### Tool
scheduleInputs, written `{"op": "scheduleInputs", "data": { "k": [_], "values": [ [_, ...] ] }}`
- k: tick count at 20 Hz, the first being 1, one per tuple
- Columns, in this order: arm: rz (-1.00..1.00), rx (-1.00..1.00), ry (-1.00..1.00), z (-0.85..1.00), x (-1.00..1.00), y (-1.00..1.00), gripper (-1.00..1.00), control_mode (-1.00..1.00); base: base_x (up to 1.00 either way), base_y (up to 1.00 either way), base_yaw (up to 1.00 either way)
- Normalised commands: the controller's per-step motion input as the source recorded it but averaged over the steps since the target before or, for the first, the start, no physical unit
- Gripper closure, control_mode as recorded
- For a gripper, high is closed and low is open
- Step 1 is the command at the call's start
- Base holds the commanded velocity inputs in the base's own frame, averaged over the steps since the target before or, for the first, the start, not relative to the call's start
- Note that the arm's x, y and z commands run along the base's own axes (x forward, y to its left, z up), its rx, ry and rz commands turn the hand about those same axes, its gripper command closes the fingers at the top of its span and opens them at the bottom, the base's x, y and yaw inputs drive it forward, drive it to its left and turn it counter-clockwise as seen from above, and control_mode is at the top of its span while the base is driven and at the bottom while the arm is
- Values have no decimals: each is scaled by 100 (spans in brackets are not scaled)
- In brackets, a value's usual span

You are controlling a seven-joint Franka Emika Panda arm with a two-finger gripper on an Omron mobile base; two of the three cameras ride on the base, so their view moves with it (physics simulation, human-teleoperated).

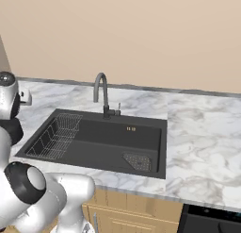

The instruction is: Dump the sweet potato from the pot into the sink. Then turn on the water and wash the sweet potato. Then turn off the water and put the sweet potato back in the pot.

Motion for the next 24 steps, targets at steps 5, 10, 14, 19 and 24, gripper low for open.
{"op": "scheduleInputs", "data": {
  "k": [5, 10, 14, 19, 24],
  "values": [
    [10, 0, 5, -10, 0, 67, 100, -100, 0, 0, 0],
    [7, -1, 5, -14, 0, 57, 100, -100, 0, 0, 0],
    [4, -4, 1, -26, 0, 42, 100, -100, 0, 0, 0],
    [2, -7, 2, -36, 5, 32, 100, -100, 0, 0, 0],
    [0, -6, 1, -30, 7, 21, 100, -100, 0, 0, 0]
  ]
}}
